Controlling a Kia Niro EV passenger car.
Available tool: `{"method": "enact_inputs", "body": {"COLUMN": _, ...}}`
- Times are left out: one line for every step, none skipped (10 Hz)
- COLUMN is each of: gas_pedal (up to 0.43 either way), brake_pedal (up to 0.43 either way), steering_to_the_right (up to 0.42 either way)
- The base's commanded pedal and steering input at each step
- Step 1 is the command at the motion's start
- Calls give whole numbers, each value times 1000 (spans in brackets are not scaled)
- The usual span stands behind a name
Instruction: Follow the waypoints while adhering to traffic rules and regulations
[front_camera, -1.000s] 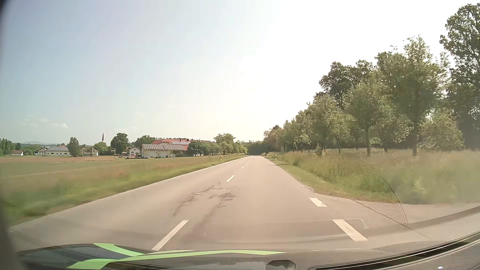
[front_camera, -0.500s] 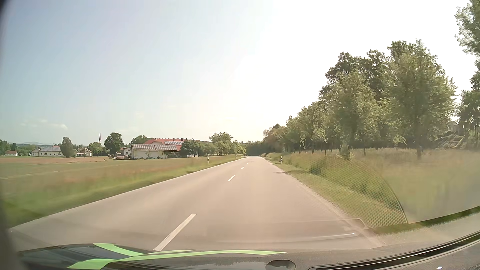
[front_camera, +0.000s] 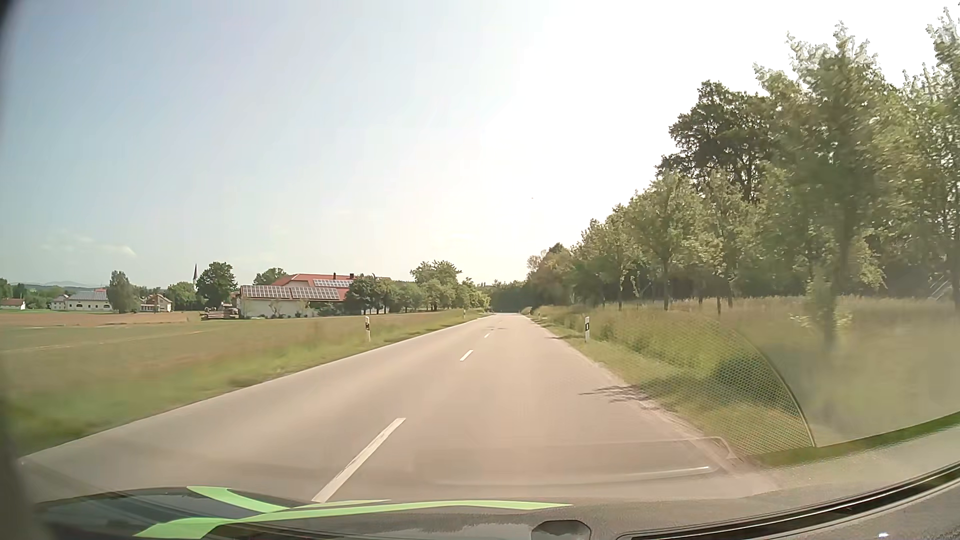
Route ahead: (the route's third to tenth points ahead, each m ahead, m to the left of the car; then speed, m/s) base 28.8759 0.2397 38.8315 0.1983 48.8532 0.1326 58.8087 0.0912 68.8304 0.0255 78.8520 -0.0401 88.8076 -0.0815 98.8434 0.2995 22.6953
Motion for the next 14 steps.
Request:
{"method": "enact_inputs", "body": {"gas_pedal": 110, "brake_pedal": 0, "steering_to_the_right": 0}}
{"method": "enact_inputs", "body": {"gas_pedal": 110, "brake_pedal": 0, "steering_to_the_right": 0}}
{"method": "enact_inputs", "body": {"gas_pedal": 110, "brake_pedal": 0, "steering_to_the_right": 0}}
{"method": "enact_inputs", "body": {"gas_pedal": 110, "brake_pedal": 0, "steering_to_the_right": 0}}
{"method": "enact_inputs", "body": {"gas_pedal": 110, "brake_pedal": 0, "steering_to_the_right": 0}}
{"method": "enact_inputs", "body": {"gas_pedal": 110, "brake_pedal": 0, "steering_to_the_right": 0}}
{"method": "enact_inputs", "body": {"gas_pedal": 110, "brake_pedal": 0, "steering_to_the_right": -1}}
{"method": "enact_inputs", "body": {"gas_pedal": 110, "brake_pedal": 0, "steering_to_the_right": 0}}
{"method": "enact_inputs", "body": {"gas_pedal": 110, "brake_pedal": 0, "steering_to_the_right": -1}}
{"method": "enact_inputs", "body": {"gas_pedal": 110, "brake_pedal": 0, "steering_to_the_right": -1}}
{"method": "enact_inputs", "body": {"gas_pedal": 110, "brake_pedal": 0, "steering_to_the_right": -1}}
{"method": "enact_inputs", "body": {"gas_pedal": 110, "brake_pedal": 0, "steering_to_the_right": -1}}
{"method": "enact_inputs", "body": {"gas_pedal": 110, "brake_pedal": 0, "steering_to_the_right": -1}}
{"method": "enact_inputs", "body": {"gas_pedal": 110, "brake_pedal": 0, "steering_to_the_right": -1}}
